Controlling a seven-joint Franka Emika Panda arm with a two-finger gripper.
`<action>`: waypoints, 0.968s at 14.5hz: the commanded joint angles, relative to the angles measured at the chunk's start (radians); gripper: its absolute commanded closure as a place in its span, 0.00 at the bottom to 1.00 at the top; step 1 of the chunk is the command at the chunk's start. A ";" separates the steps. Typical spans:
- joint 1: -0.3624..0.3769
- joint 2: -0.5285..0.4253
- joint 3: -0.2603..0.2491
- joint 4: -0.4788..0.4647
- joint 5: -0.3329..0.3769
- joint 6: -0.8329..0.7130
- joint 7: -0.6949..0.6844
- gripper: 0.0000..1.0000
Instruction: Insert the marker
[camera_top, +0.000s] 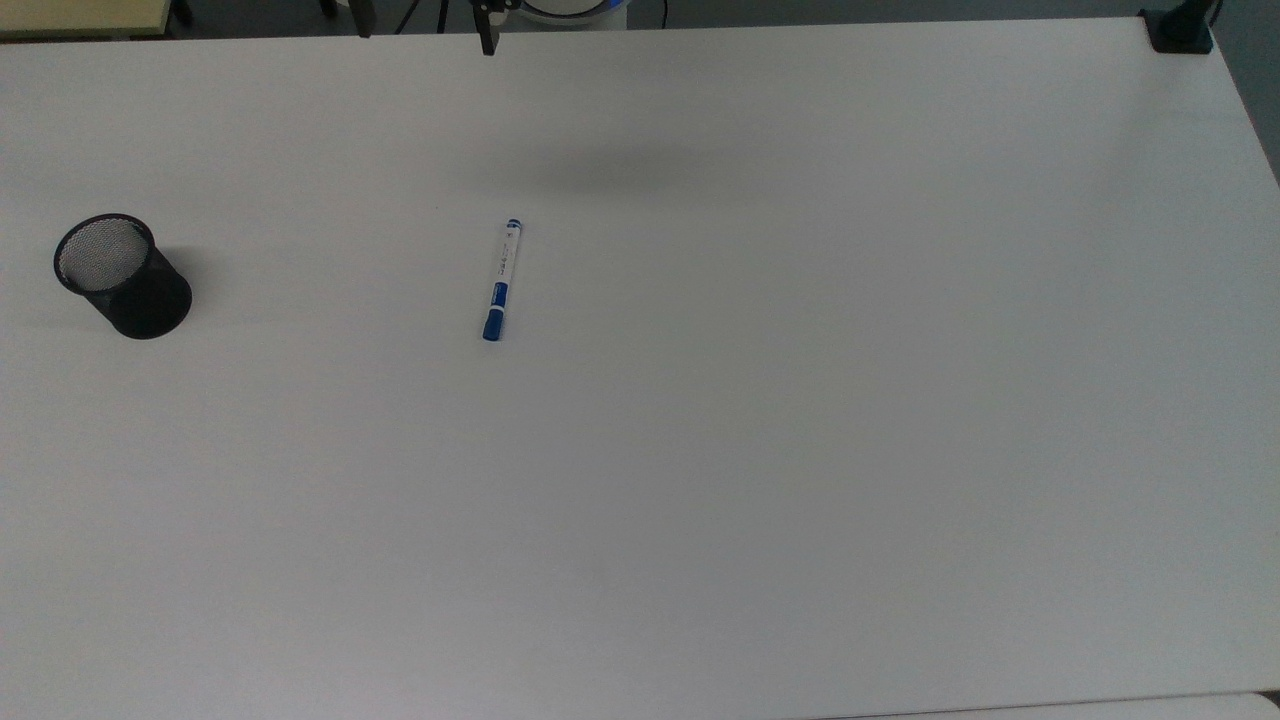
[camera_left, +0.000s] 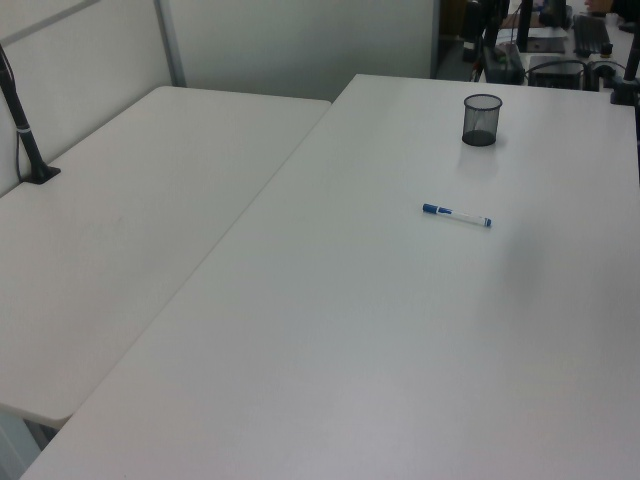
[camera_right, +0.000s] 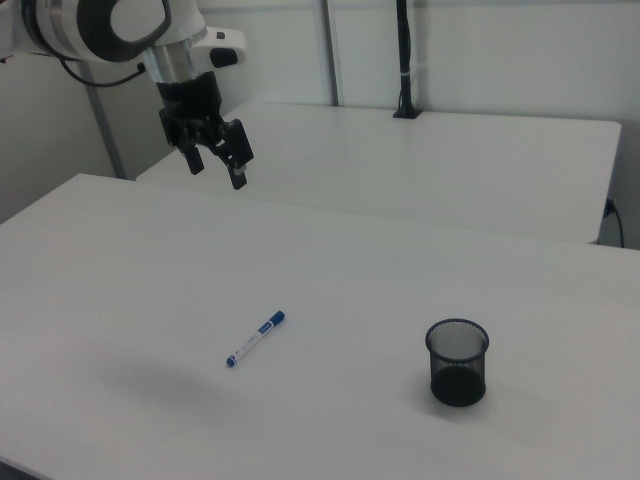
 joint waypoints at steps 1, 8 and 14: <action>0.013 -0.020 -0.005 -0.028 -0.010 0.015 -0.018 0.00; 0.014 -0.020 -0.005 -0.028 -0.010 0.015 -0.017 0.00; 0.008 -0.014 -0.005 -0.033 -0.012 0.017 -0.085 0.00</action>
